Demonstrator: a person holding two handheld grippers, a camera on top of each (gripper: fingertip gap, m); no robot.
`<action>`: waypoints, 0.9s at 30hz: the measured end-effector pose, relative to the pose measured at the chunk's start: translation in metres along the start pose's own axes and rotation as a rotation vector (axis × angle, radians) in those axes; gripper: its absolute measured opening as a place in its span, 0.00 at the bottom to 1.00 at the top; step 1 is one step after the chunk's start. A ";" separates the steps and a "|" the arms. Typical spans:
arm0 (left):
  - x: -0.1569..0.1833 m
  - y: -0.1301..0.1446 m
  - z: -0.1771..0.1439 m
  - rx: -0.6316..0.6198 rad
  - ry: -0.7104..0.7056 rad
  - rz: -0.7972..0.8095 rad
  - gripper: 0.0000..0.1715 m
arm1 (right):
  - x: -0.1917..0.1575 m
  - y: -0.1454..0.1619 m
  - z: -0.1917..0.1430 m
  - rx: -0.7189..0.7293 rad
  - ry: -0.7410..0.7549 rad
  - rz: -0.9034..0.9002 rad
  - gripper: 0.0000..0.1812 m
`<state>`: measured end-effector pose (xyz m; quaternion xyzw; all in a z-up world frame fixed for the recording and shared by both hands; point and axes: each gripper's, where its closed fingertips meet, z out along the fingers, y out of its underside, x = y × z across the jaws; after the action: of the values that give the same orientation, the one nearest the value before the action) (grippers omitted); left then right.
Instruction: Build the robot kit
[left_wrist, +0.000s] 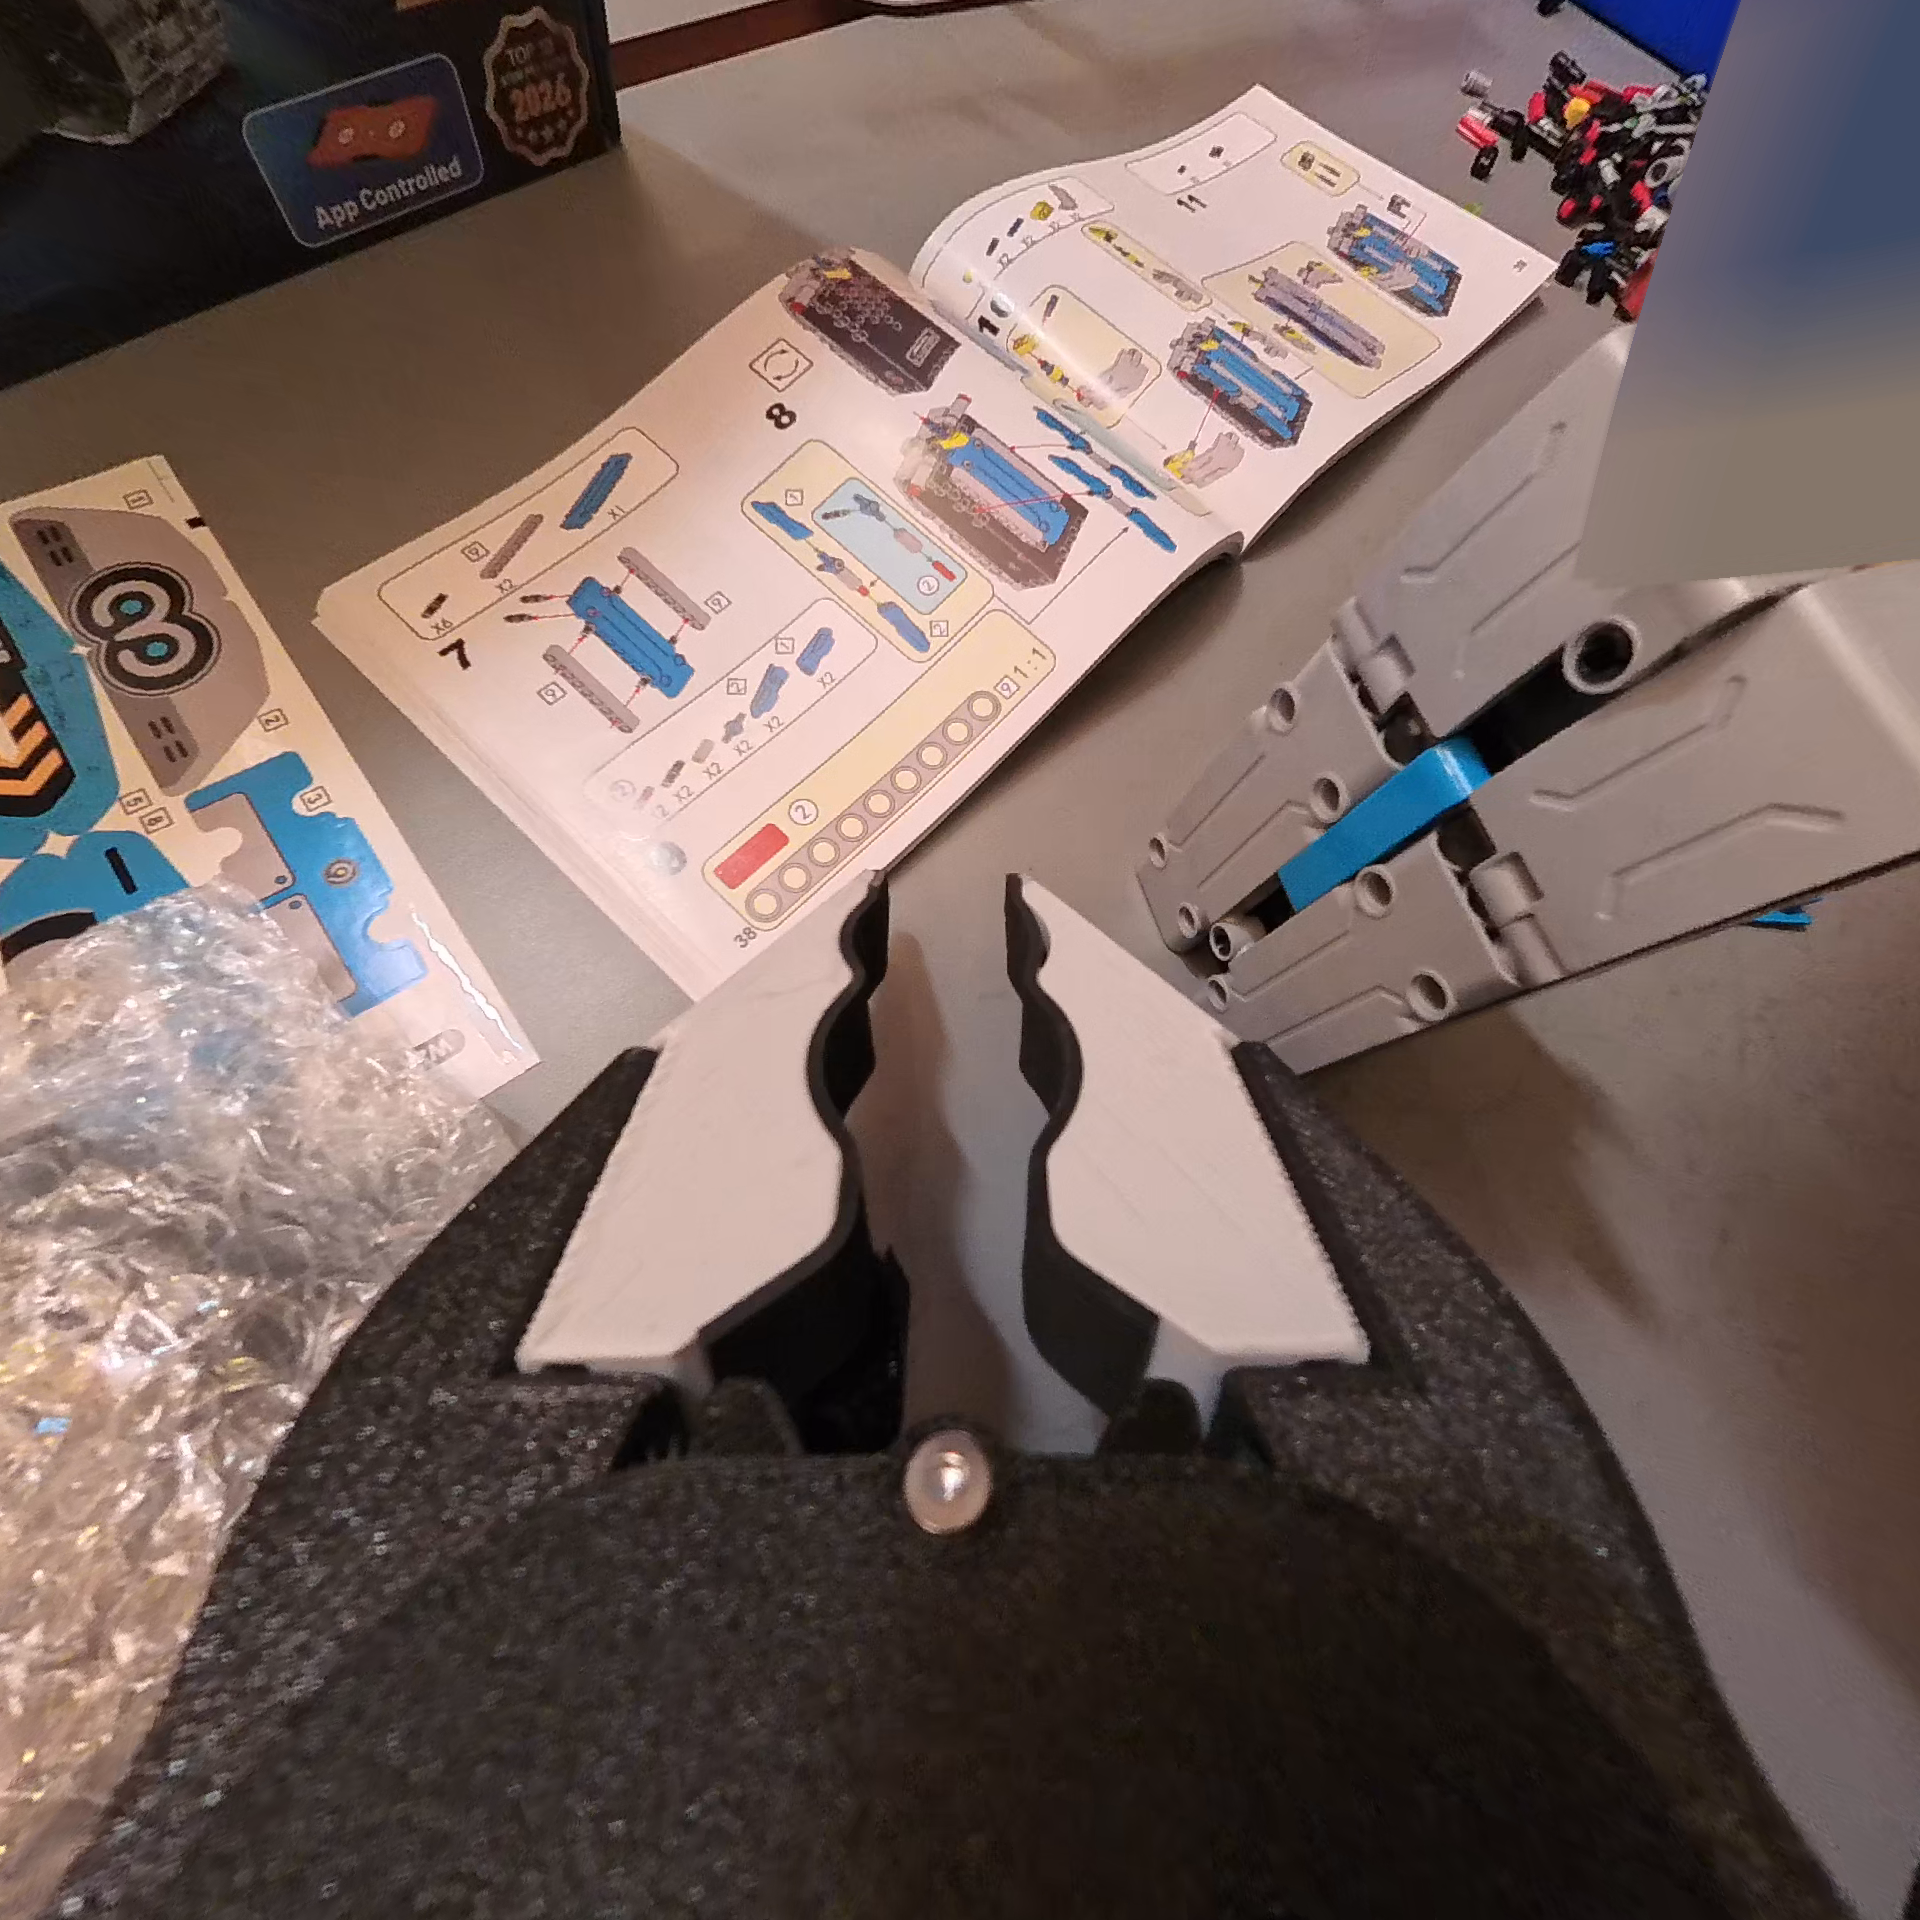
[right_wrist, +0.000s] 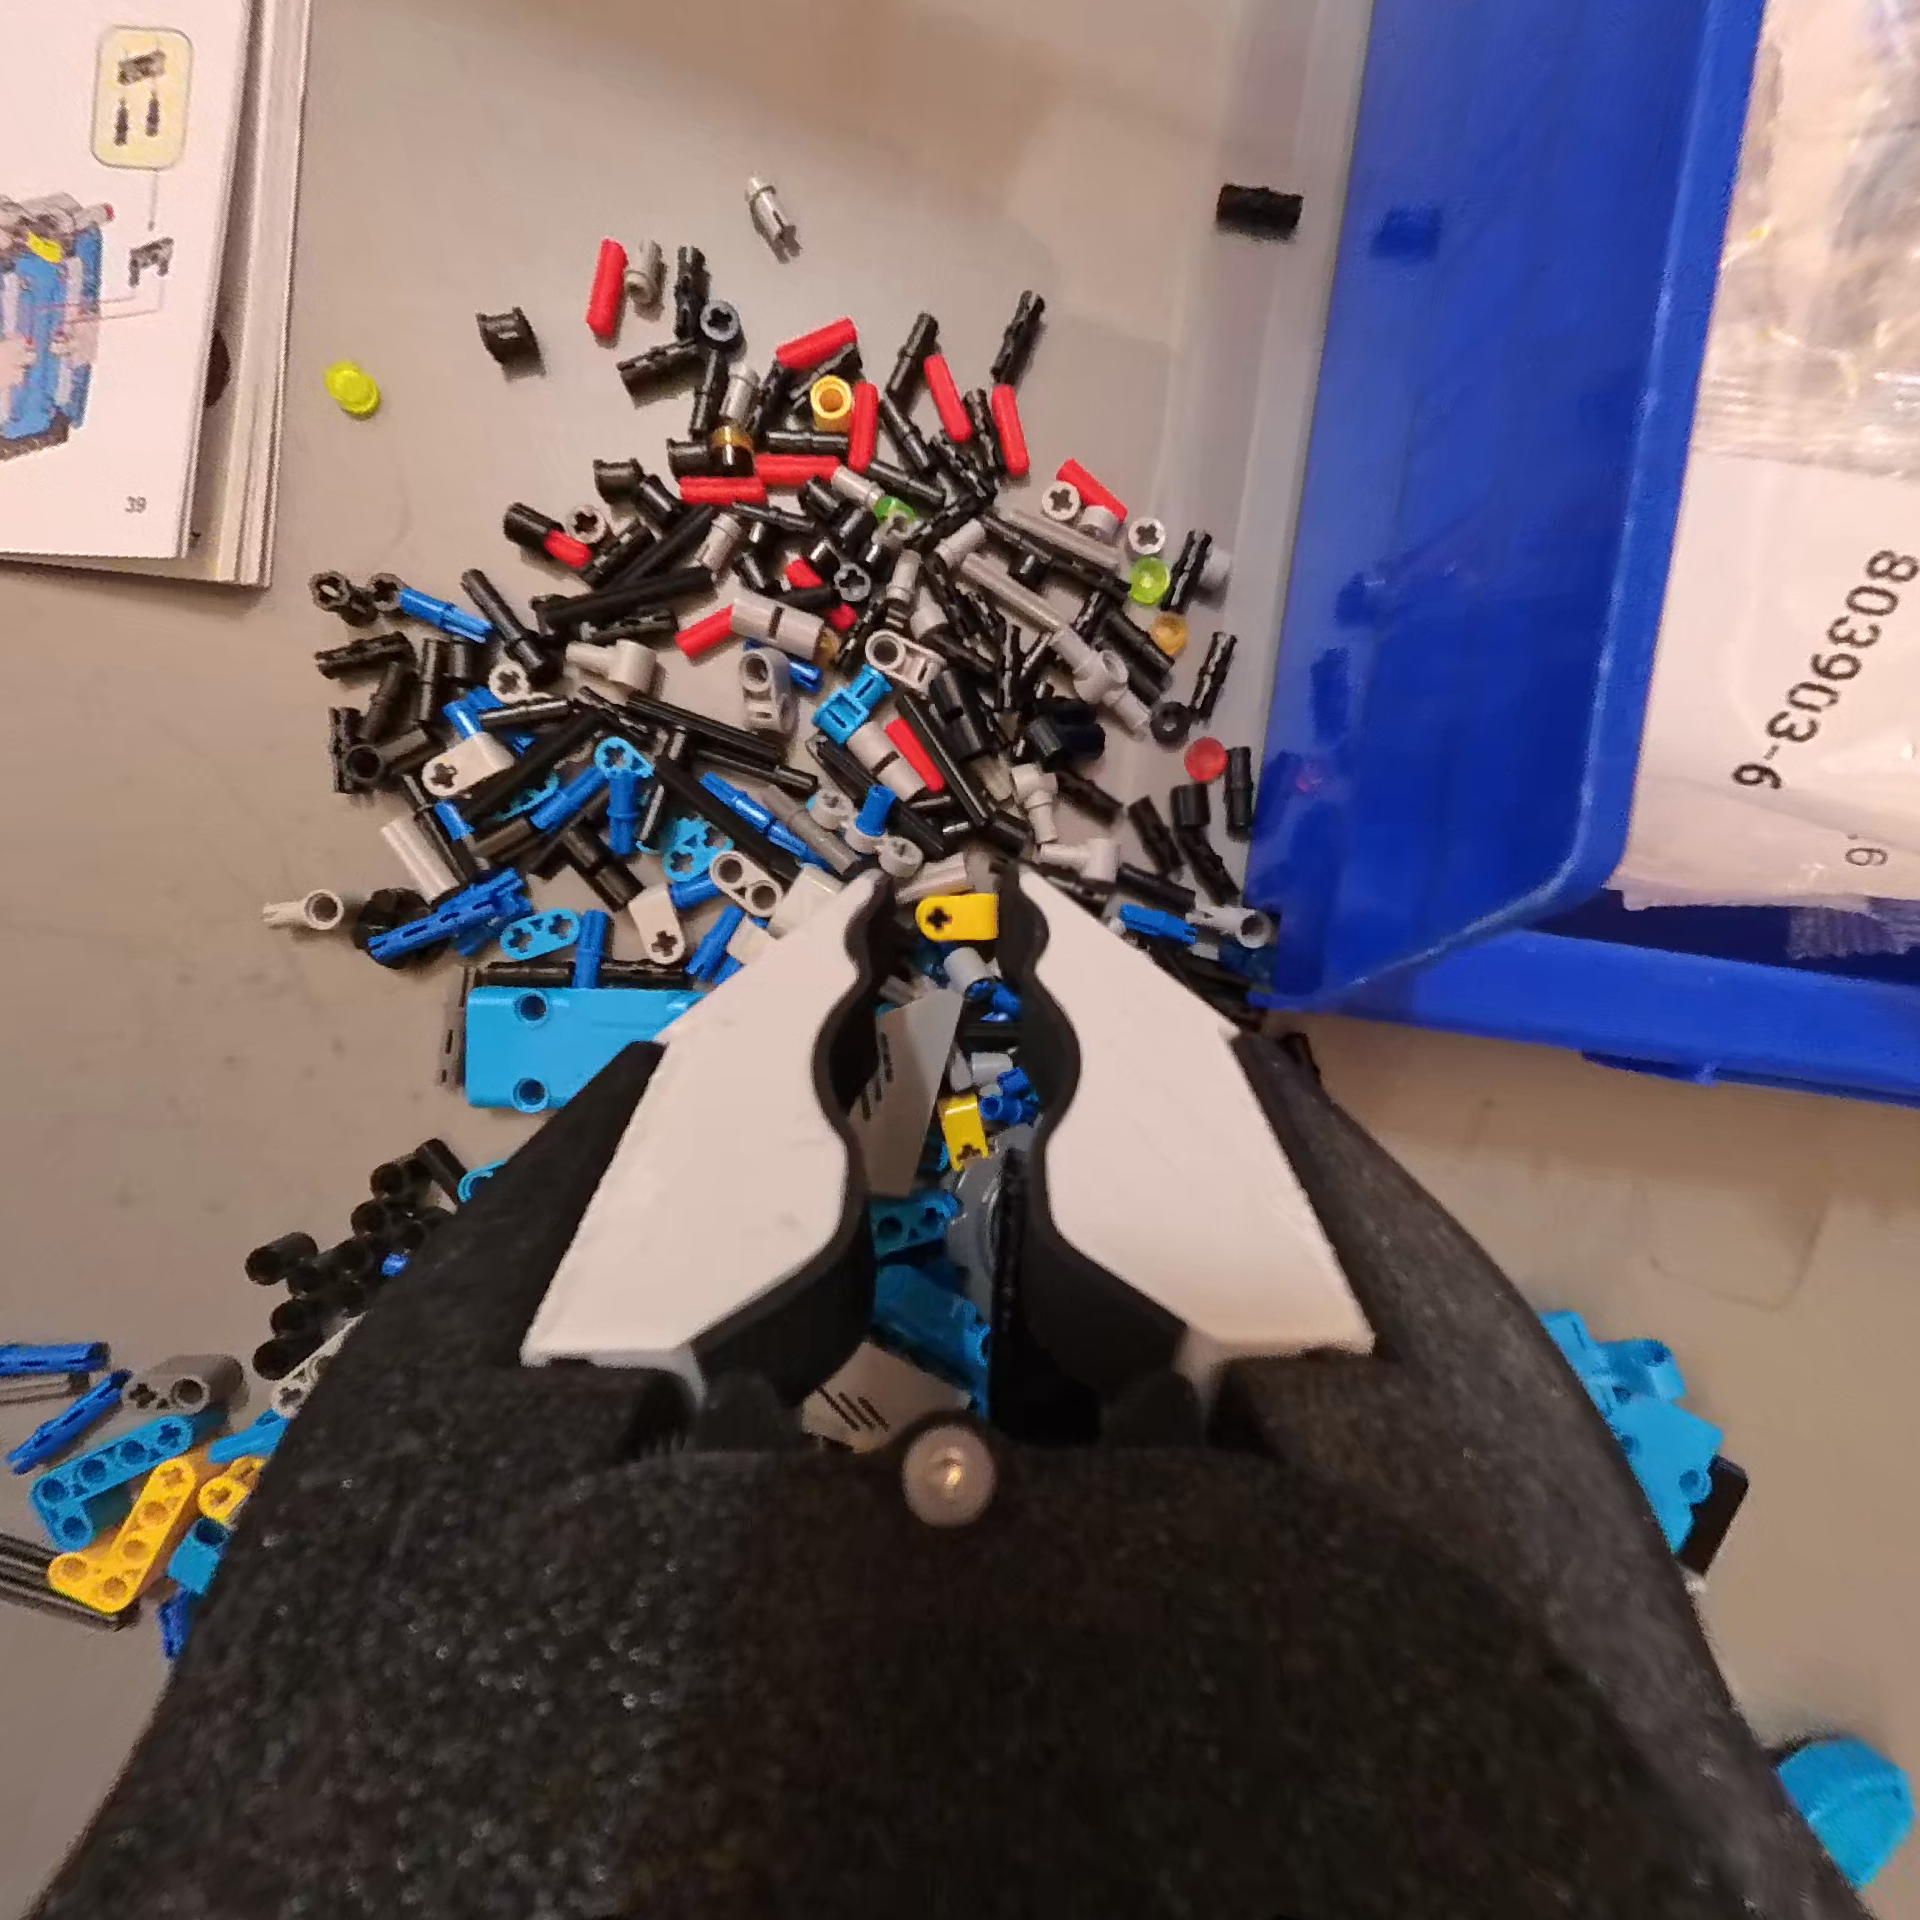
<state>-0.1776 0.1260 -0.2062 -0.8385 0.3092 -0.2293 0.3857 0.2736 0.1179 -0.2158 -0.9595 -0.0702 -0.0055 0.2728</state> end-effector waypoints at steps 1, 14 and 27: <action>0.000 0.000 0.000 0.000 0.000 0.000 0.13 | 0.000 0.000 0.001 -0.001 -0.006 0.000 0.11; 0.000 0.000 0.000 0.001 -0.003 0.004 0.13 | -0.007 -0.013 -0.014 0.058 -0.020 -0.055 0.09; 0.003 0.000 -0.001 0.003 -0.023 0.052 0.13 | 0.004 0.010 -0.010 -0.030 -0.017 -0.017 0.16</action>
<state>-0.1762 0.1231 -0.2053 -0.8322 0.3260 -0.2101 0.3962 0.2796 0.1052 -0.2123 -0.9629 -0.0807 -0.0008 0.2577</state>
